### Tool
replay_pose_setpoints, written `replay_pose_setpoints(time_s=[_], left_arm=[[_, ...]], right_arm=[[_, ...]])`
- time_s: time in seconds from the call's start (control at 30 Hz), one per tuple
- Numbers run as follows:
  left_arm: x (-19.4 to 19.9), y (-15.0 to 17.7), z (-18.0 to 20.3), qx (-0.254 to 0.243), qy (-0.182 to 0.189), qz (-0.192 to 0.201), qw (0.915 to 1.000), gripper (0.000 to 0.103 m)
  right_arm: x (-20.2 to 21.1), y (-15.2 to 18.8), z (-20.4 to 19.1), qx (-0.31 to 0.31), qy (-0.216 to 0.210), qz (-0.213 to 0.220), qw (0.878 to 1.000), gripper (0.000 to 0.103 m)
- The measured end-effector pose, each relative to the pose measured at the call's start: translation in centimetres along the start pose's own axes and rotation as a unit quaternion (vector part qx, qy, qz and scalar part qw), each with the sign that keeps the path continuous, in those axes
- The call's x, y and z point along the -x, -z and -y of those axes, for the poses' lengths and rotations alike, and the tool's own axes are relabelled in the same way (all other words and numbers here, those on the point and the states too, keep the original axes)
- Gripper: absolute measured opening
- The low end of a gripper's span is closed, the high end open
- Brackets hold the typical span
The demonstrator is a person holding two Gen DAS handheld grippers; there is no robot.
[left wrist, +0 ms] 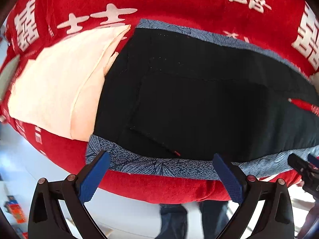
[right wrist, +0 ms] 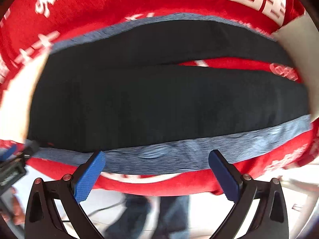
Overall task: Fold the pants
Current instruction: 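Grasp the pants edge with the left gripper while the right gripper grasps beside it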
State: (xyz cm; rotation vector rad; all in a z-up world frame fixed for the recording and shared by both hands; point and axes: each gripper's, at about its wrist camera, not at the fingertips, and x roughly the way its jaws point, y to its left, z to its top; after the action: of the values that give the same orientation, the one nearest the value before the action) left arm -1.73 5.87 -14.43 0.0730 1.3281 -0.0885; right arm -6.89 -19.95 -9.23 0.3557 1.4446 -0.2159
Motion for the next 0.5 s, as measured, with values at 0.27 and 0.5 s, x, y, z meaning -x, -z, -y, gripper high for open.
replay_pose_setpoints(time_s=[0.27, 0.5], left_arm=[[-1.6, 1.0, -4.5, 0.108, 0.109, -0.003, 0.9882, 0.090], [-4.5, 3.5, -6.5, 0.158, 0.207, -0.044, 0.9644, 0.067]], right_arm=[[-4.7, 2.8, 0.5, -0.097, -0.265, -0.063, 0.957, 0.057], [-9.7, 5.9, 0.9, -0.138, -0.355, -0.085, 0.921, 0.051]])
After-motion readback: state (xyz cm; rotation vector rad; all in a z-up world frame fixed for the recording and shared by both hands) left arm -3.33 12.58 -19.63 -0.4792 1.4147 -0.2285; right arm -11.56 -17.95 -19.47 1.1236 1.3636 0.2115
